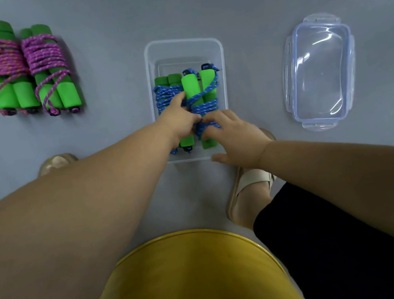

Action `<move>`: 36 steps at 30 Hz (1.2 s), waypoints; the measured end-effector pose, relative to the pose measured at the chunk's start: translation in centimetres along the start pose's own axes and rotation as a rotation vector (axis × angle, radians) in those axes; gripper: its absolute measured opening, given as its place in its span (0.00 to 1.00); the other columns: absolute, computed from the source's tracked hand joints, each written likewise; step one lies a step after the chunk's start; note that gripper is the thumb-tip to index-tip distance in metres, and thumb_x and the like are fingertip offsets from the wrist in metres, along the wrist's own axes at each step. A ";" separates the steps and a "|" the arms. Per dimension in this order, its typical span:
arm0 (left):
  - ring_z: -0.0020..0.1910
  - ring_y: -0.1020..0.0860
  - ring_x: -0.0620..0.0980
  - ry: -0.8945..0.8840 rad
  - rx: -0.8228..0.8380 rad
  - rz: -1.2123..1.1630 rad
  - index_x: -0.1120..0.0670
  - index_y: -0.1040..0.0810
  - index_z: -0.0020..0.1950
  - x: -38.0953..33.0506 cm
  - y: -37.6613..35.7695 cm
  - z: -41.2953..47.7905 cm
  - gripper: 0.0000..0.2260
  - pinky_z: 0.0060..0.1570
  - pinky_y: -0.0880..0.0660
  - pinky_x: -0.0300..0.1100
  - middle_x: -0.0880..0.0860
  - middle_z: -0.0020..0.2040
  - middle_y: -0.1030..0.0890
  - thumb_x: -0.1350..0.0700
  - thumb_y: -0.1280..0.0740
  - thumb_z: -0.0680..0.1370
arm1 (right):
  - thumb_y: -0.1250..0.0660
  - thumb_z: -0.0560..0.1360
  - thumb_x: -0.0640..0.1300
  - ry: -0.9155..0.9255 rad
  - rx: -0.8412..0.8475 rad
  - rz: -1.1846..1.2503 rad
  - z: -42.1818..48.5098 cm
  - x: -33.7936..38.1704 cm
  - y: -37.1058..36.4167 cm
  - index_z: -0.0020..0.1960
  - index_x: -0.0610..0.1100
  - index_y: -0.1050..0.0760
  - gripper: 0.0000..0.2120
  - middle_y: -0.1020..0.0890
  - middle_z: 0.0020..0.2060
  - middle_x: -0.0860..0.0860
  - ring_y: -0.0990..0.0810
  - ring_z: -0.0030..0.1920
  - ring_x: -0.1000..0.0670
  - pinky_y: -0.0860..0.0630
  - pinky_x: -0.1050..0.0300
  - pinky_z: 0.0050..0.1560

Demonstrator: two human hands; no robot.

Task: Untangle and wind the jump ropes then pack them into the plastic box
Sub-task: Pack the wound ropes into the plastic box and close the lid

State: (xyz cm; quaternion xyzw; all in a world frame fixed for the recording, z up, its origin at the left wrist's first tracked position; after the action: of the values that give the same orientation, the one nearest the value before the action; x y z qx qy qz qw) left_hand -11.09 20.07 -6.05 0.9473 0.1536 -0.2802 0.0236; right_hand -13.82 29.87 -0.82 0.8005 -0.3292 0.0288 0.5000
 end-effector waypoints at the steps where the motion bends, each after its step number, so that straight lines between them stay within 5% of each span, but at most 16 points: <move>1: 0.63 0.26 0.55 0.001 0.016 0.082 0.52 0.45 0.76 0.3 -0.2 0.1 0.34 0.61 0.27 0.51 0.56 0.67 0.26 0.67 0.34 0.75 | 0.31 0.72 0.49 -0.013 0.081 -0.018 -0.2 -0.1 -0.6 0.62 0.44 0.28 0.20 0.35 0.68 0.46 0.39 0.68 0.44 0.27 0.48 0.57; 7: 0.71 0.36 0.55 -0.068 -0.010 0.475 0.52 0.52 0.78 -0.3 -0.1 0.6 0.31 0.68 0.39 0.43 0.56 0.74 0.37 0.62 0.40 0.79 | 0.37 0.75 0.42 -0.174 -0.093 0.052 1.8 -1.9 1.3 0.66 0.44 0.31 0.20 0.34 0.68 0.47 0.39 0.69 0.46 0.32 0.50 0.64; 12: 0.66 0.34 0.59 -0.186 -0.160 0.880 0.52 0.45 0.77 -1.5 0.7 0.1 0.28 0.64 0.35 0.46 0.58 0.70 0.38 0.61 0.41 0.78 | 0.40 0.76 0.40 -0.194 -0.025 -0.087 4.6 -3.2 1.6 0.75 0.45 0.44 0.29 0.48 0.76 0.46 0.53 0.76 0.45 0.47 0.48 0.73; 15: 0.72 0.44 0.59 -0.278 -0.271 1.162 0.50 0.45 0.76 -1.7 1.1 -0.6 0.29 0.65 0.36 0.49 0.56 0.75 0.45 0.57 0.38 0.77 | 0.39 0.77 0.50 -0.112 0.037 -0.277 6.2 -3.3 1.8 0.76 0.49 0.49 0.32 0.53 0.76 0.47 0.57 0.76 0.42 0.59 0.46 0.74; 19: 0.76 0.57 0.57 -0.155 -0.169 1.421 0.52 0.55 0.78 -0.4 1.0 0.1 0.36 0.69 0.40 0.49 0.55 0.78 0.61 0.50 0.36 0.78 | 0.45 0.75 0.65 -0.182 0.135 -0.413 7.8 -4.3 1.4 0.76 0.47 0.52 0.38 0.47 0.76 0.46 0.54 0.76 0.42 0.61 0.43 0.74; 22: 0.76 0.52 0.59 -0.197 -0.207 1.635 0.55 0.52 0.77 -1.0 0.7 0.2 0.33 0.71 0.45 0.51 0.59 0.77 0.56 0.49 0.39 0.79 | 0.47 0.71 0.71 -0.271 0.147 -0.477 8.1 -4.7 1.6 0.76 0.42 0.50 0.44 0.46 0.75 0.47 0.54 0.75 0.41 0.61 0.43 0.73; 25: 0.76 0.52 0.59 -0.288 -0.248 1.832 0.55 0.51 0.77 -1.3 0.9 0.5 0.31 0.73 0.60 0.57 0.60 0.77 0.52 0.45 0.43 0.80 | 0.43 0.71 0.70 -0.233 0.088 -0.469 8.3 -4.3 1.5 0.76 0.44 0.62 0.48 0.55 0.76 0.47 0.59 0.75 0.41 0.62 0.42 0.72; 28: 0.76 0.53 0.59 -0.298 -0.227 1.891 0.54 0.53 0.77 -1.1 1.3 0.5 0.32 0.71 0.63 0.57 0.59 0.77 0.52 0.42 0.44 0.79 | 0.49 0.75 0.67 -0.140 0.176 -0.529 8.6 -3.7 0.4 0.76 0.45 0.63 0.41 0.60 0.76 0.49 0.61 0.76 0.44 0.66 0.43 0.72; 36: 0.76 0.55 0.59 -0.321 -0.138 1.910 0.55 0.56 0.77 -1.4 1.9 0.4 0.32 0.72 0.64 0.53 0.60 0.77 0.56 0.45 0.44 0.80 | 0.51 0.78 0.62 -0.317 0.188 -0.507 9.2 -3.0 -1.2 0.75 0.42 0.65 0.38 0.62 0.75 0.42 0.65 0.75 0.43 0.65 0.45 0.72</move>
State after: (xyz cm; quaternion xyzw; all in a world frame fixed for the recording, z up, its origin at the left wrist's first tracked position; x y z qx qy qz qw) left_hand -11.88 17.81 -5.72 0.6200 -0.6690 -0.2593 0.3173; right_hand -18.09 24.18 -7.44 0.8944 -0.1890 -0.1914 0.3574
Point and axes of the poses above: each hand's wrist, its own z-axis towards the middle knuckle, its own y-axis out of the back of the hand, x = y × z, the point moved 7 cm from there along z, towards the middle knuckle
